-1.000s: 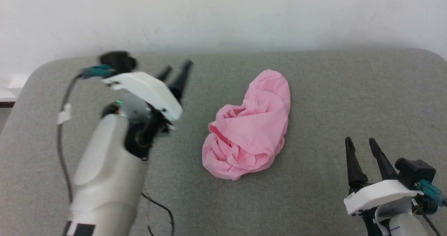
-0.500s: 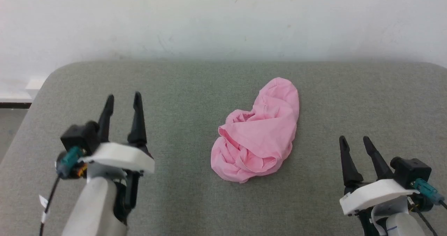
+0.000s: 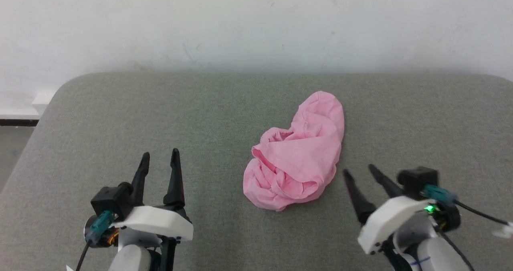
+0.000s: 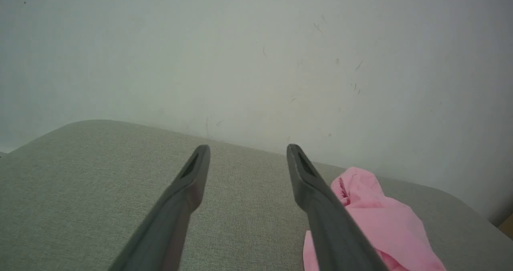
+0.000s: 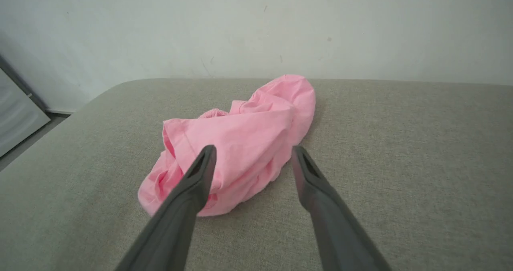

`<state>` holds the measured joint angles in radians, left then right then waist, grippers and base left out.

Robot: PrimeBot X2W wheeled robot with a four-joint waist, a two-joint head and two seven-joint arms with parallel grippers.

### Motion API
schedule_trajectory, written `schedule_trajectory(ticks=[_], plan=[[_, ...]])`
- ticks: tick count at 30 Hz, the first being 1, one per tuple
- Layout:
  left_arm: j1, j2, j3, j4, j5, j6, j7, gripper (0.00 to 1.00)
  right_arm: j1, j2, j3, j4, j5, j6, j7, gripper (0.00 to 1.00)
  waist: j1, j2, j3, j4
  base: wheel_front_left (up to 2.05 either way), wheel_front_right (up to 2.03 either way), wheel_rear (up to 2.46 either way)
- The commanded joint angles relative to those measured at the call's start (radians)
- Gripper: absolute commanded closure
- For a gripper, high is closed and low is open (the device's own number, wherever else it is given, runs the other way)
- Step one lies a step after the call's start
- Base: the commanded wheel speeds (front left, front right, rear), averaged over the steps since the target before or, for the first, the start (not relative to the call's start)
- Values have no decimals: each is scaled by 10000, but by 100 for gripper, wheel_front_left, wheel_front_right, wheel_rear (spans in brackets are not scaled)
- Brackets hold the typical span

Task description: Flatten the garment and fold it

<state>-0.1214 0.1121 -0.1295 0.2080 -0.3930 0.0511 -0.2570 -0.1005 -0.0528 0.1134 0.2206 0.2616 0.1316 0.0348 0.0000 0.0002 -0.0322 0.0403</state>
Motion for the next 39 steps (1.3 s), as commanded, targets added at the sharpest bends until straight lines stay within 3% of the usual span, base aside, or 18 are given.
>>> schedule_trajectory(ticks=[1, 8, 12, 16, 17, 18, 19, 24, 28, 34, 39], plan=[[49, -19, 24, 105, 188, -105, -46, 0, -257, 26, 277, -129, -138, -9, 514, 0, 0, -2, 5, 25, 0, 0, 0], [-241, -18, -166, 443, 527, -331, -46, 0, -1523, -31, 1644, 394, -869, -9, 3491, 0, 0, -2, 222, 143, 0, 0, 0], [-328, -140, -120, 420, 587, -353, -46, 0, -2180, -46, 2090, 1287, -1215, -9, 4329, 0, 0, -2, 365, 310, 0, 0, 0], [-385, -263, -91, 422, 633, -390, -47, 0, -2650, -52, 2201, 2230, -1394, -9, 4459, 0, 0, -2, 498, 454, 0, 0, 0], [-393, -287, -68, 415, 644, -400, -47, 0, -2749, -45, 2216, 2415, -1397, -9, 4413, 46, 0, -2, 519, 472, 0, 0, 0], [-402, -308, -44, 408, 654, -412, -47, 0, -2843, -38, 2242, 2559, -1364, -9, 4317, 69, 0, -2, 543, 487, 0, 0, 0], [-413, -328, -20, 402, 669, -424, -47, 0, -2942, -31, 2276, 2645, -1311, -9, 4128, 100, 0, -2, 561, 496, 0, 0, 0], [-382, -393, 142, 377, 706, -439, -47, 0, -3209, -13, 2282, 2885, -830, -9, 3550, 100, 0, -2, 547, 399, 0, 0, 0], [-327, -438, 267, 360, 798, -457, -47, 0, -3354, -4, 1693, 2632, -48, -9, 2971, 100, 0, -2, 470, 213, 0, 0, 0], [-304, -500, 350, 340, 909, -543, -47, 0, -2681, -193, -1337, 1408, 495, -9, 2036, 100, 0, -2, 416, 46, 0, 0, 0], [-304, -536, 413, 275, 976, -614, -47, 0, -1055, -146, -4229, 704, 139, -9, 2413, 100, 0, -2, 477, 4, 0, 0, 0]])
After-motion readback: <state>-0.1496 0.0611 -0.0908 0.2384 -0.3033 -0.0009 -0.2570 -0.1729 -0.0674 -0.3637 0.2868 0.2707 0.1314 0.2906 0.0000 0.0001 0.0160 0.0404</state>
